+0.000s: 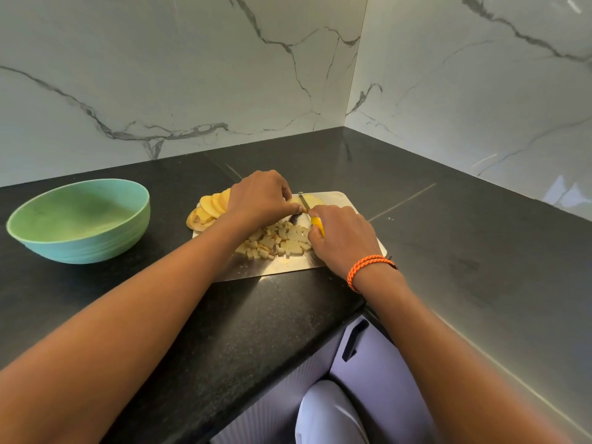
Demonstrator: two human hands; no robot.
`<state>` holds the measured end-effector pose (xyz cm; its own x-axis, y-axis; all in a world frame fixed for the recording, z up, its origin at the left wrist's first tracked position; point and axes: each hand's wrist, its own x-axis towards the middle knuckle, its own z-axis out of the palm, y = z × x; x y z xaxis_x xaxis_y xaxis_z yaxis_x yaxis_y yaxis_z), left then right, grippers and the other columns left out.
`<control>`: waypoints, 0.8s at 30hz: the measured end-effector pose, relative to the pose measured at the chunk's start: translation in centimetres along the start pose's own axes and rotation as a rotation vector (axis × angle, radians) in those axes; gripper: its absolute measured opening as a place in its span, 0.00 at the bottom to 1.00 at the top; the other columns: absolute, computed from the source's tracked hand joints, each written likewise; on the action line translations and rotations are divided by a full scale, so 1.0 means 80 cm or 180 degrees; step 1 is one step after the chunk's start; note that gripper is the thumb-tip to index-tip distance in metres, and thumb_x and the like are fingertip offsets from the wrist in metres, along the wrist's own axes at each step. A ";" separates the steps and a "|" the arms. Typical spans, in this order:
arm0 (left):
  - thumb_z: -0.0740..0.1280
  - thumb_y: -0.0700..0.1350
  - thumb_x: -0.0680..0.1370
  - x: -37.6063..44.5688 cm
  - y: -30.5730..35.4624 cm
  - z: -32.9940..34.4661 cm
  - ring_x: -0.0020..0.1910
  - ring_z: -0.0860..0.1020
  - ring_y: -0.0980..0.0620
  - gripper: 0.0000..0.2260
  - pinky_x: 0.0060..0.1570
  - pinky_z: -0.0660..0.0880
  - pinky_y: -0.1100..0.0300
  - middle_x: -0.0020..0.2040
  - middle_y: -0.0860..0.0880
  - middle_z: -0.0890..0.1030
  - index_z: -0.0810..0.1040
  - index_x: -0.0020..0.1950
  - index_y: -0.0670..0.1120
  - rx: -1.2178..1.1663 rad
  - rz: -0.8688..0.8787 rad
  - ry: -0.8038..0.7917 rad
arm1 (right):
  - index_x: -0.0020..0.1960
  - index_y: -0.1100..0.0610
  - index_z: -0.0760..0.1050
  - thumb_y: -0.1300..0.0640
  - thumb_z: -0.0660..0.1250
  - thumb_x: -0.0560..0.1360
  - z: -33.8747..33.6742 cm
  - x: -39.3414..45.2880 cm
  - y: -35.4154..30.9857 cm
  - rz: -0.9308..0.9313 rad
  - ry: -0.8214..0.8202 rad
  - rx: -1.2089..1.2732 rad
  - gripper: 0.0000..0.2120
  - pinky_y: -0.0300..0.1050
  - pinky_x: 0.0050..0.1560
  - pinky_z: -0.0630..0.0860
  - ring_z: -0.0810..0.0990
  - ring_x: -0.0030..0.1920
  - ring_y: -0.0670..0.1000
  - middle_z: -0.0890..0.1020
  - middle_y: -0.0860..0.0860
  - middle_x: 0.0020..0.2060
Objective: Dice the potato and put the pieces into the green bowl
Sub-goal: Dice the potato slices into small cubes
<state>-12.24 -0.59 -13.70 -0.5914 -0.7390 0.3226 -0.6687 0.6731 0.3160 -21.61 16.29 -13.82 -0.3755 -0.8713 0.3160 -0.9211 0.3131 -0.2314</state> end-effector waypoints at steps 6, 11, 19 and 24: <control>0.75 0.61 0.76 -0.006 0.007 0.004 0.43 0.81 0.55 0.14 0.34 0.70 0.62 0.44 0.56 0.85 0.88 0.50 0.51 0.0057 -0.0027 0.0127 | 0.70 0.48 0.75 0.50 0.59 0.82 -0.018 -0.041 0.009 0.0012 -0.0020 0.0090 0.18 0.52 0.50 0.76 0.80 0.54 0.58 0.82 0.53 0.58; 0.75 0.62 0.76 -0.005 0.001 0.000 0.47 0.81 0.54 0.16 0.41 0.79 0.58 0.50 0.55 0.86 0.88 0.55 0.52 -0.0048 0.0019 -0.0018 | 0.74 0.47 0.73 0.49 0.59 0.83 -0.026 -0.057 0.012 -0.0030 0.0042 0.0256 0.19 0.49 0.50 0.74 0.79 0.54 0.54 0.83 0.52 0.58; 0.74 0.59 0.78 -0.011 -0.009 0.002 0.44 0.80 0.56 0.14 0.35 0.72 0.63 0.52 0.56 0.87 0.88 0.58 0.52 -0.0093 0.0136 0.0072 | 0.73 0.46 0.74 0.50 0.60 0.82 -0.009 -0.018 0.006 0.0130 0.0248 0.0524 0.20 0.51 0.49 0.76 0.80 0.49 0.56 0.83 0.54 0.45; 0.74 0.60 0.78 -0.006 -0.011 0.003 0.44 0.80 0.57 0.14 0.33 0.69 0.64 0.51 0.57 0.87 0.89 0.57 0.53 -0.0097 0.0142 0.0147 | 0.72 0.47 0.75 0.49 0.59 0.82 0.004 0.002 -0.001 -0.0008 0.0187 0.0373 0.20 0.50 0.50 0.76 0.80 0.53 0.57 0.83 0.55 0.55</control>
<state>-11.47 -0.82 -14.35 -0.5985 -0.7065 0.3777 -0.6276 0.7065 0.3271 -21.60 16.00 -14.02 -0.3819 -0.8473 0.3692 -0.9050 0.2617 -0.3354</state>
